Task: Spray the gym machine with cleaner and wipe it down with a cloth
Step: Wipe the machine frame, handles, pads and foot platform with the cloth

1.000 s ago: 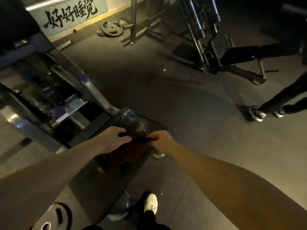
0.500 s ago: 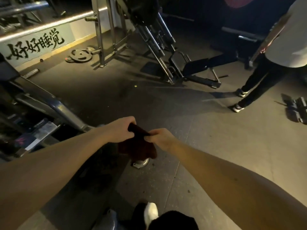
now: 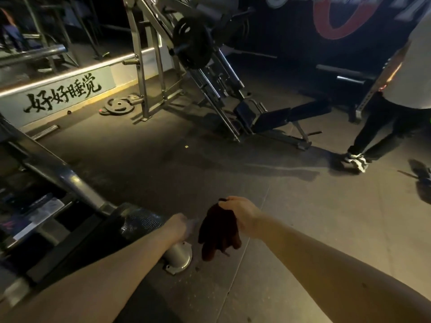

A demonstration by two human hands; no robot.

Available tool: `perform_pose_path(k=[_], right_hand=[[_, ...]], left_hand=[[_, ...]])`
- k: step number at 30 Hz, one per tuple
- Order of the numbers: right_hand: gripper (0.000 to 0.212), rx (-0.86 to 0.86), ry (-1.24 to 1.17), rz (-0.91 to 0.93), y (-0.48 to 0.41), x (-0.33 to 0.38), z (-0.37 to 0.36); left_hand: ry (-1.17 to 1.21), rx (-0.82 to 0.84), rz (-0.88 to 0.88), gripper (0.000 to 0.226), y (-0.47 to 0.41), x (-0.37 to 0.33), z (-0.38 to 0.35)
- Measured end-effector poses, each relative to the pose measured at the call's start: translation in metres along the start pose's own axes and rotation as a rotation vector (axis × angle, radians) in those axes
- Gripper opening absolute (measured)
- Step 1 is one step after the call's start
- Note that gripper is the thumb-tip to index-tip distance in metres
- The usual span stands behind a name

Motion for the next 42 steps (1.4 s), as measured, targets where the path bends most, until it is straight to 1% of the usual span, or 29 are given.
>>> perform_pose_path(k=[2,4,6,7,9,10,12,14,16,17,19,22,25,27,28,30,31,32,33,35,37,39,40,42], right_hand=[[0.021,0.018,0.011,0.014,-0.012,0.013,0.034],[0.030,0.034,0.050,0.014,-0.028,0.025,0.065],[0.043,0.034,0.081,0.021,-0.045,0.036,0.094],[0.046,0.025,0.089,0.023,-0.054,0.040,0.106],[0.047,-0.006,0.078,0.031,-0.072,0.051,0.129],[0.045,-0.023,0.049,0.024,-0.081,0.057,0.139],[0.037,-0.035,-0.031,0.006,-0.106,0.068,0.156],[0.032,-0.023,-0.088,-0.031,-0.132,0.080,0.169],[0.031,-0.021,-0.076,-0.057,-0.157,0.096,0.177],[0.031,-0.037,-0.031,-0.052,-0.172,0.104,0.182],[0.027,-0.096,0.065,-0.037,-0.203,0.125,0.190],[0.020,-0.187,0.123,-0.040,-0.258,0.152,0.203],[0.018,-0.192,0.115,-0.071,-0.313,0.183,0.204],[0.012,-0.166,0.150,-0.055,-0.348,0.207,0.196],[0.010,-0.139,0.182,-0.039,-0.365,0.218,0.189],[0.007,-0.077,0.251,-0.011,-0.400,0.235,0.173],[0.011,-0.044,0.298,0.010,-0.418,0.241,0.165],[0.017,-0.009,0.352,0.035,-0.440,0.248,0.153],[0.023,0.028,0.416,0.052,-0.460,0.255,0.141],[0.029,0.091,0.523,0.074,-0.501,0.267,0.116],[0.035,0.146,0.570,0.090,-0.542,0.276,0.096],[0.046,0.267,0.624,0.102,-0.587,0.285,0.073],[0.049,0.347,0.678,0.106,-0.611,0.289,0.058],[0.041,0.479,0.811,0.131,-0.658,0.299,0.027]], left_hand=[[0.252,0.080,0.079,0.031,-0.010,-0.027,-0.035],[0.478,0.177,0.133,0.030,-0.015,-0.061,-0.061],[0.677,0.271,0.106,0.029,-0.027,-0.094,-0.079],[0.743,0.323,0.077,0.031,-0.031,-0.109,-0.085],[0.823,0.377,0.051,0.038,-0.044,-0.138,-0.092],[0.846,0.391,0.045,0.038,-0.052,-0.151,-0.094],[0.899,0.409,0.077,0.035,-0.073,-0.172,-0.101],[0.984,0.429,0.064,0.038,-0.097,-0.193,-0.104],[1.055,0.442,0.032,0.040,-0.124,-0.209,-0.101],[1.079,0.446,0.021,0.040,-0.139,-0.217,-0.096],[1.102,0.449,-0.018,0.039,-0.170,-0.237,-0.077],[1.105,0.367,-0.007,0.036,-0.223,-0.253,-0.040],[1.062,0.385,-0.002,0.039,-0.268,-0.268,-0.006],[1.038,0.374,0.074,0.034,-0.300,-0.272,0.015],[0.985,0.362,0.111,0.031,-0.315,-0.272,0.026],[0.798,0.382,0.157,0.031,-0.337,-0.272,0.047],[0.755,0.408,0.172,0.030,-0.344,-0.274,0.056],[0.753,0.437,0.190,0.027,-0.353,-0.275,0.065],[0.775,0.430,0.222,0.024,-0.362,-0.273,0.073],[0.788,0.396,0.271,0.027,-0.384,-0.265,0.087],[0.760,0.343,0.346,0.028,-0.408,-0.254,0.101],[0.820,0.225,0.449,0.027,-0.434,-0.239,0.118],[0.867,0.174,0.473,0.025,-0.445,-0.236,0.128],[0.904,0.048,0.476,0.022,-0.468,-0.231,0.152]])
Point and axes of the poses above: each hand's wrist, its own y-axis away from the middle knuckle, its own z-axis out of the back of the hand, x = y × z, the point moved 5 cm from there along -y, towards the middle knuckle, and after that the axes turned 3 degrees about z, right-handed, at the moved point
